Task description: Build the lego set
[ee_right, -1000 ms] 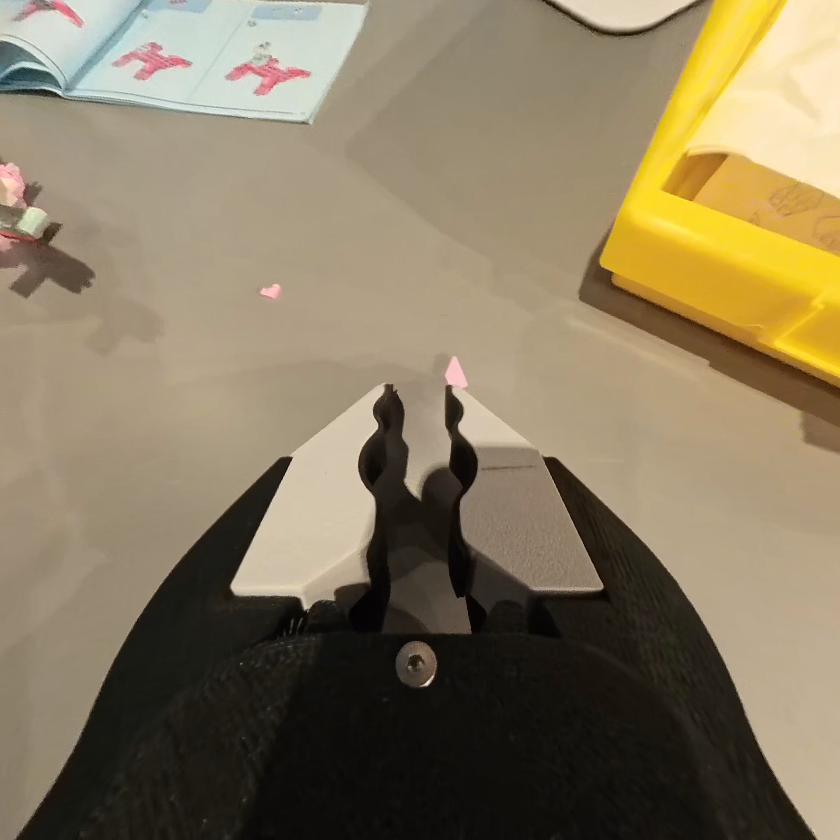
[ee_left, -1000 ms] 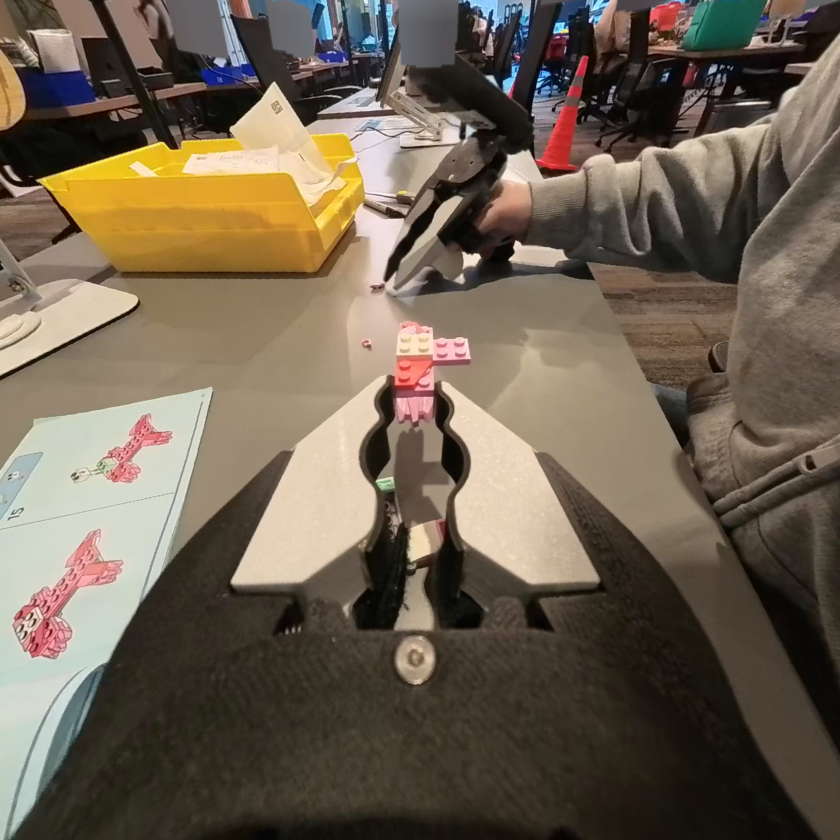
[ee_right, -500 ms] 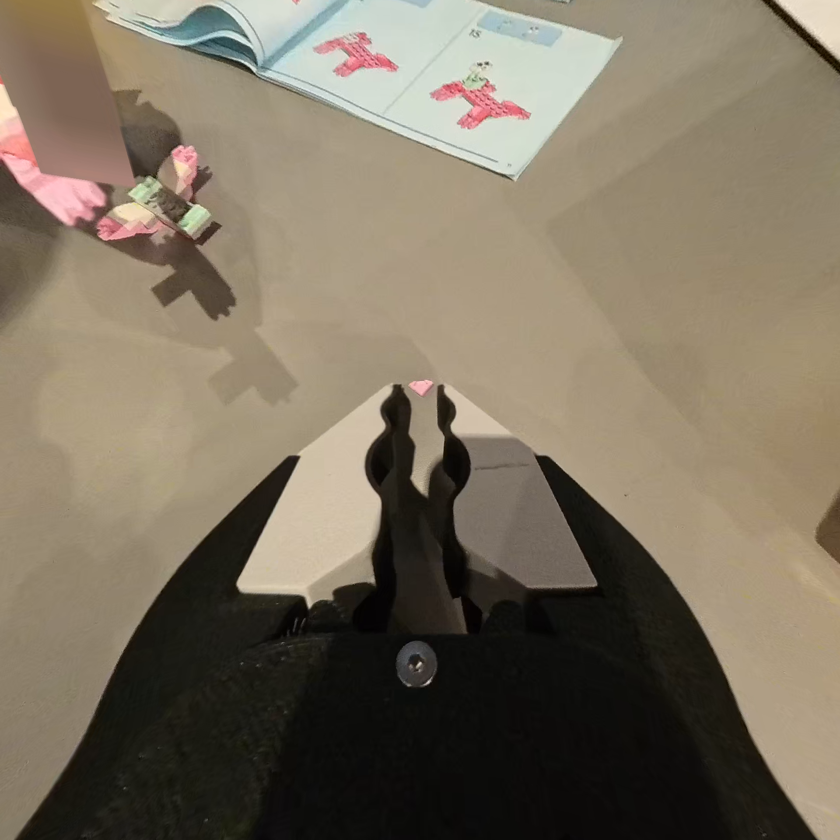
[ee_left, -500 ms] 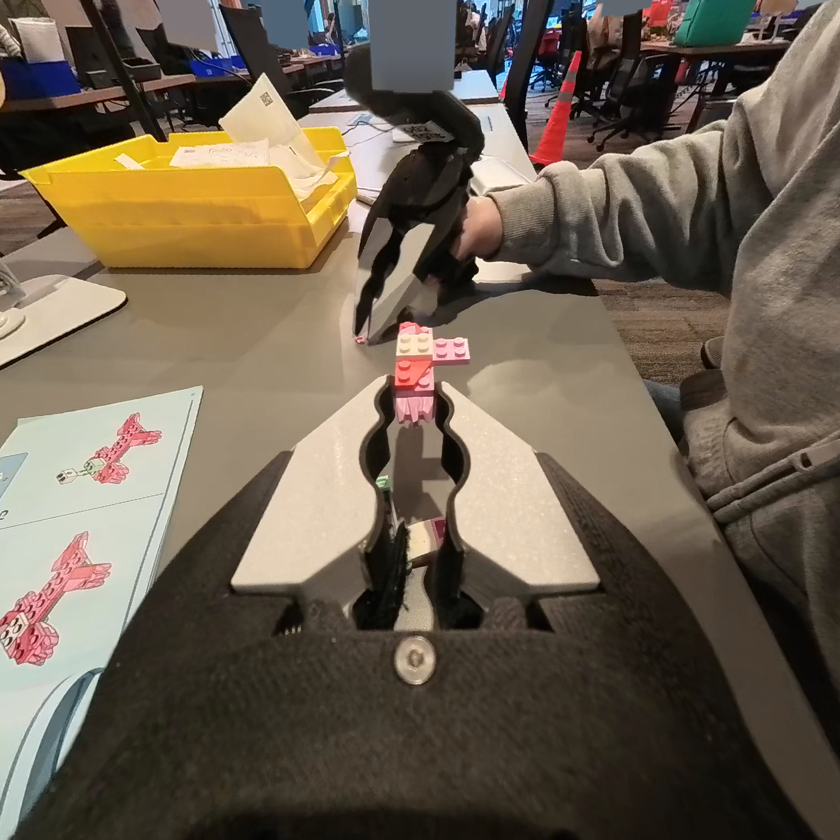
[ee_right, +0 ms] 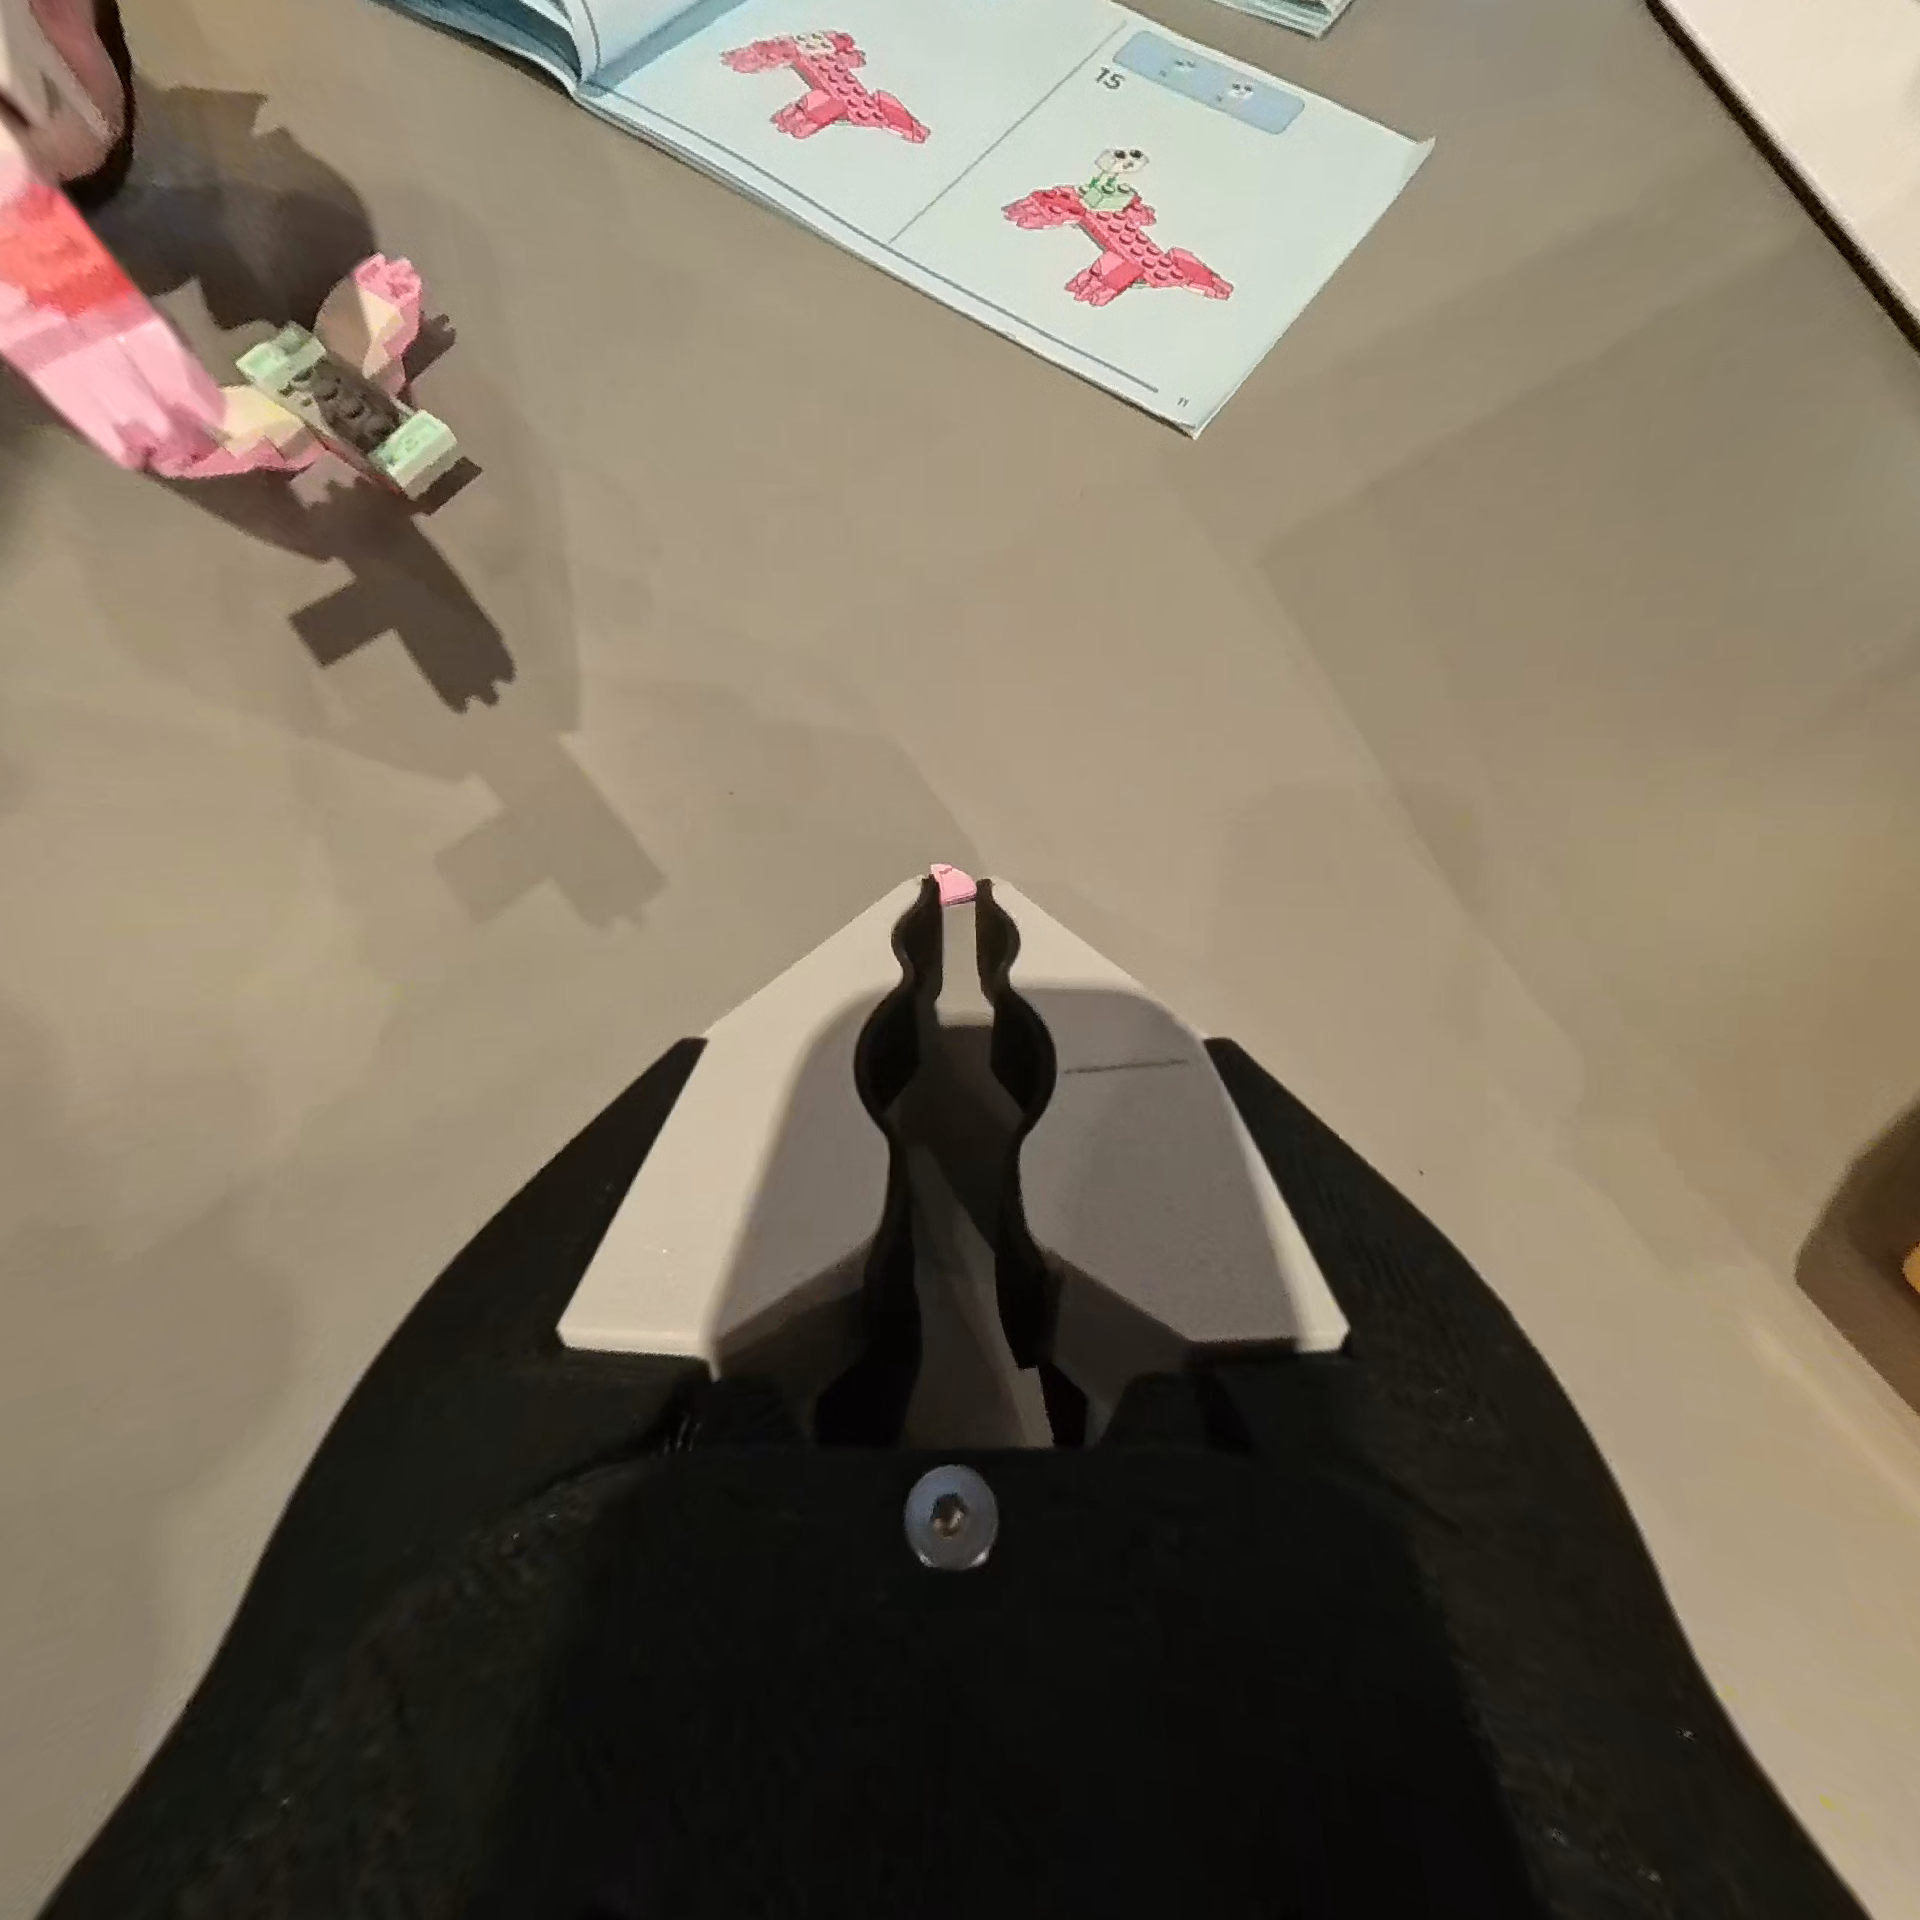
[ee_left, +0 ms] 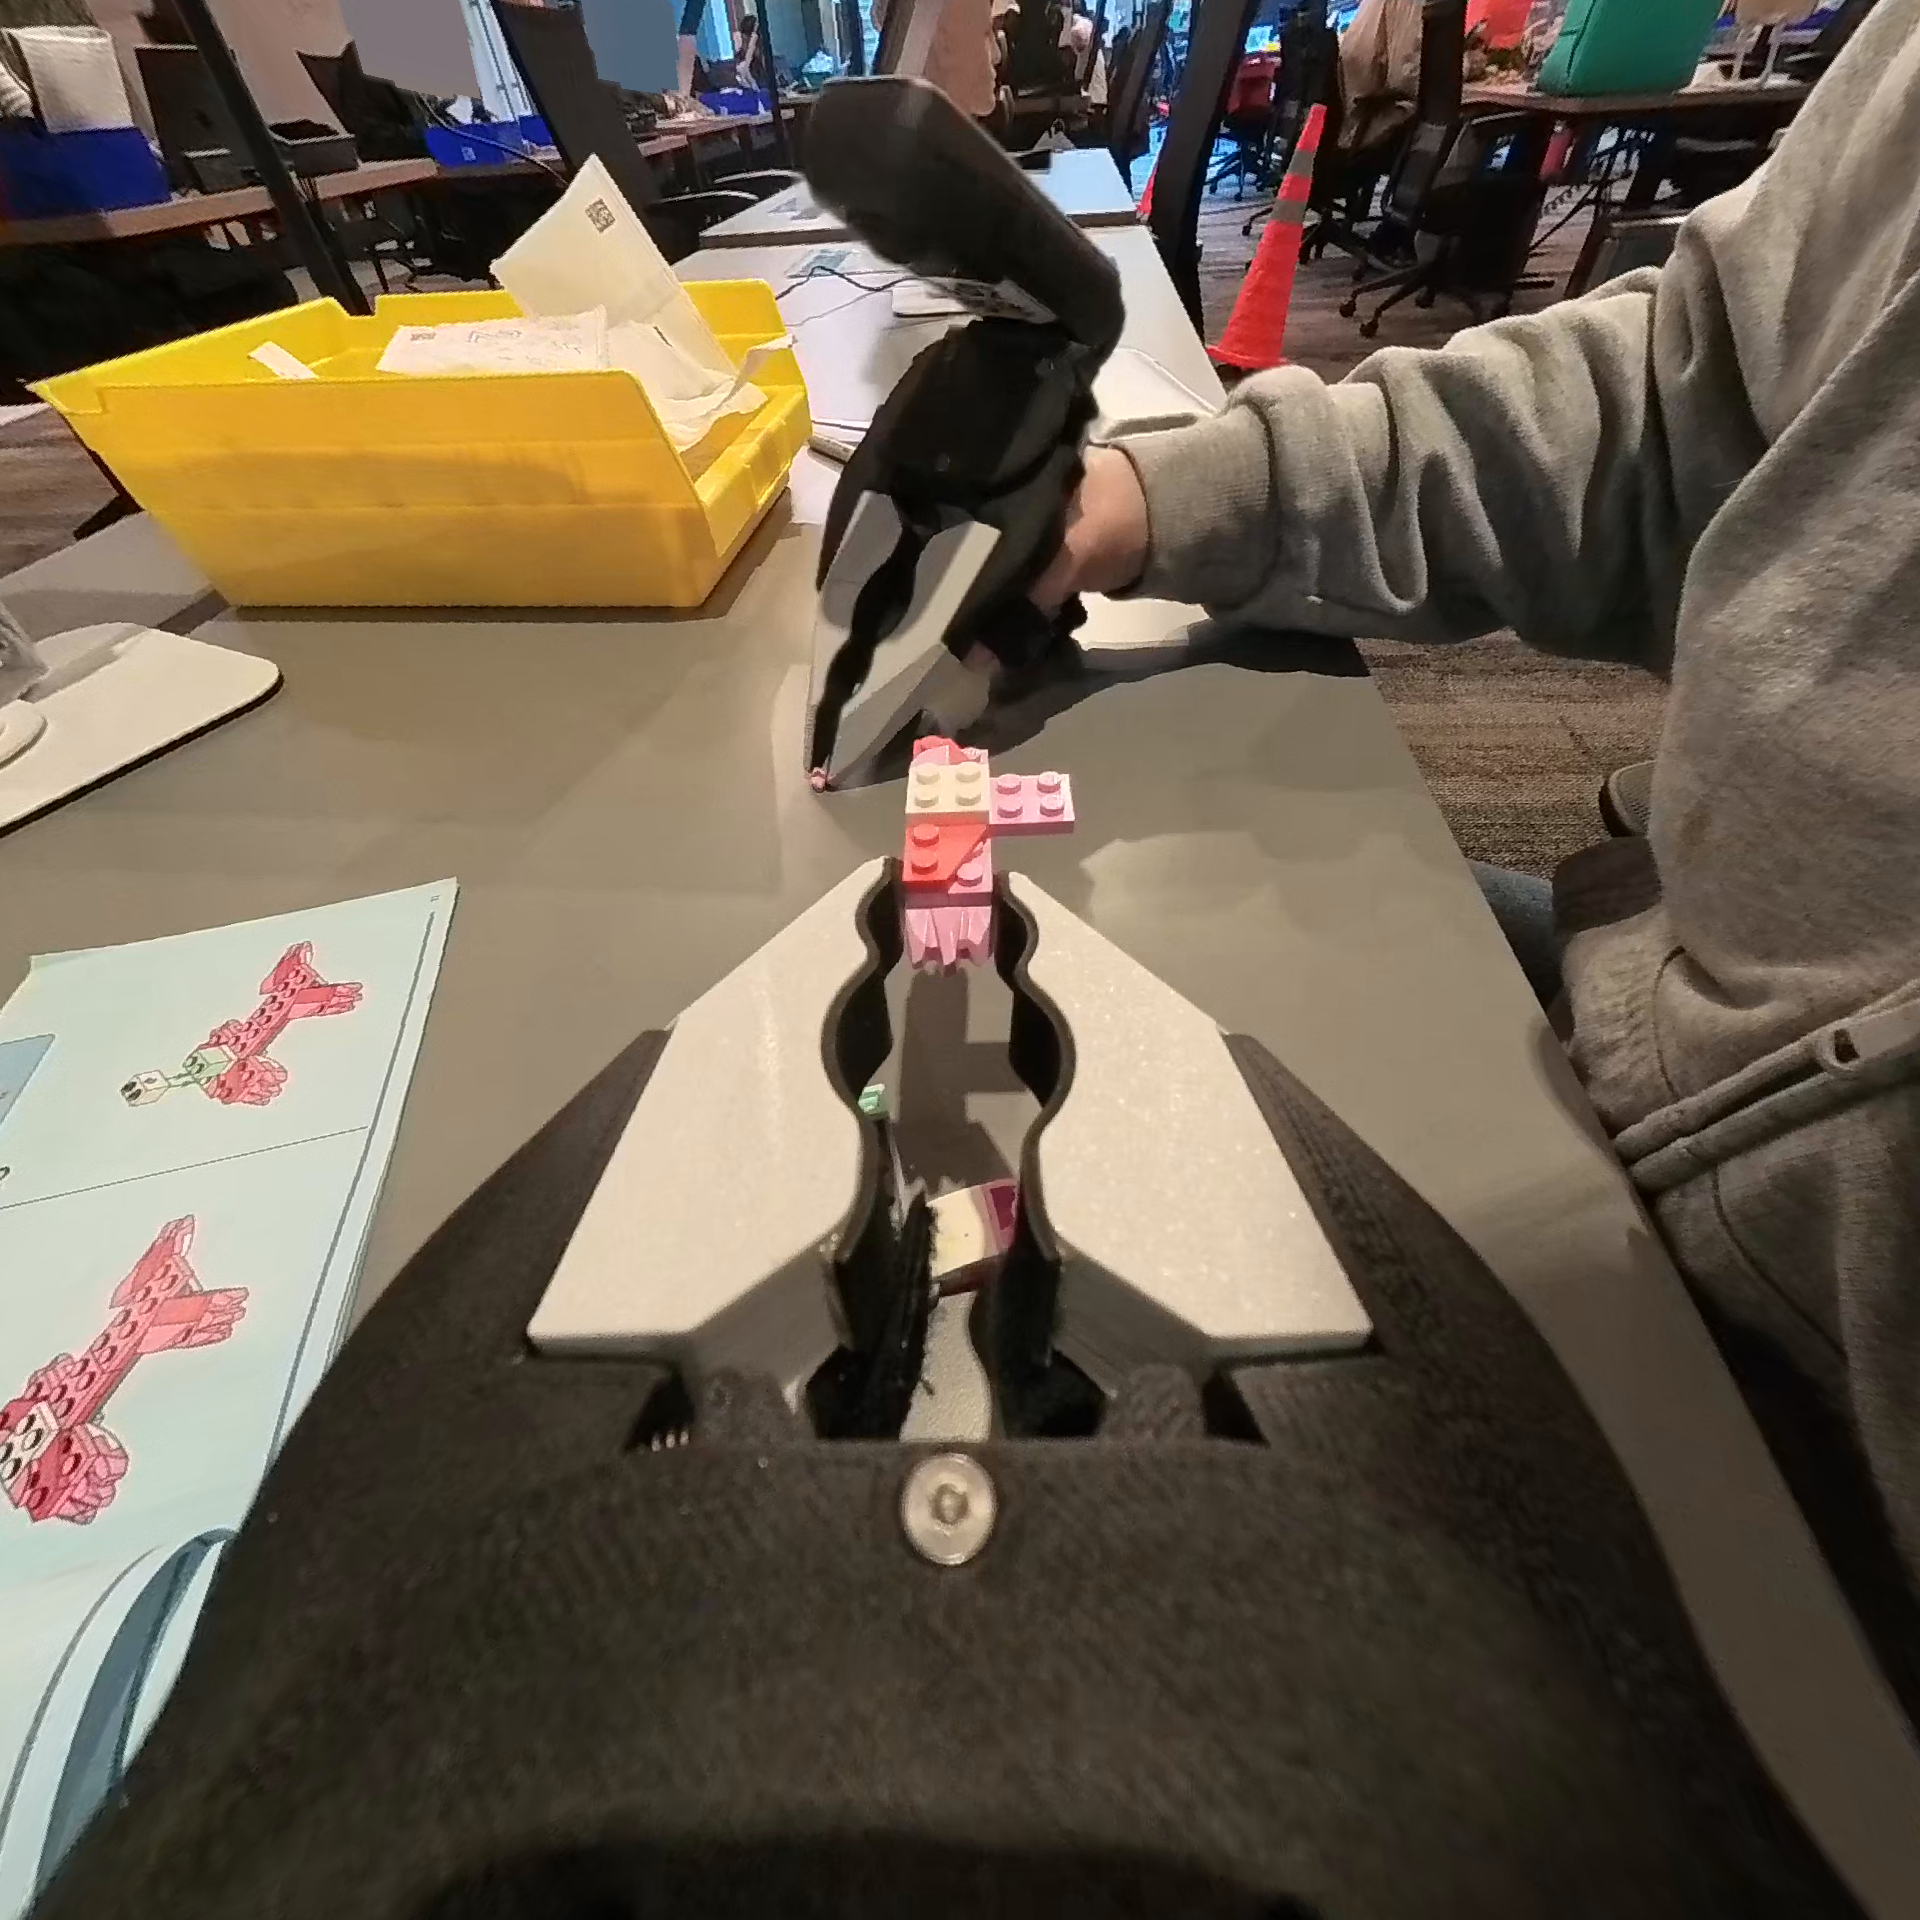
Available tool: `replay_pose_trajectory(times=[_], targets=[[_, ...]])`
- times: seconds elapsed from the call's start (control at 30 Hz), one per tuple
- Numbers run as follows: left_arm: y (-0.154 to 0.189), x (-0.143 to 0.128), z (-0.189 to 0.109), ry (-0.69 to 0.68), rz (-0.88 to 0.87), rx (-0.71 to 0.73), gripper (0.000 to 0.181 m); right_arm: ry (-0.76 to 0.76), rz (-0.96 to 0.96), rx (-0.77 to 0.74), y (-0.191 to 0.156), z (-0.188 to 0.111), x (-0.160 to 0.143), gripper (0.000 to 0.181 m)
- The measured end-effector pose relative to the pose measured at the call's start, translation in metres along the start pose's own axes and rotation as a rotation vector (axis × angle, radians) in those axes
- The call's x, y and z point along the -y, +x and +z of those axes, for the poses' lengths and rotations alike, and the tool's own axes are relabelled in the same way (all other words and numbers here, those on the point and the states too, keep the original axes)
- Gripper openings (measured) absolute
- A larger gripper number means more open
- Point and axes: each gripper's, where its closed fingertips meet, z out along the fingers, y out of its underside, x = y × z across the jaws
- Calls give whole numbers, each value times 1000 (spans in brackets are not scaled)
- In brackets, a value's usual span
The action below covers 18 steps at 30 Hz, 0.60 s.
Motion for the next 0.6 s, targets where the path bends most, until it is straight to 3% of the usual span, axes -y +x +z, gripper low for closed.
replay_pose_trajectory(times=[0.13,0.23,0.4,0.6], targets=[[0,0,0,3,-7,-2,16,2,-191,-85,-2,-1,4,5],[0,0,0,4,-8,-4,16,-49,-472,-197,-3,-5,9,4],[1,0,0,5,-9,-8,16,-230,-1070,-301,-11,-6,15,4],[1,0,1,7,-12,-12,16,-468,-1923,-246,-32,4,7,5]])
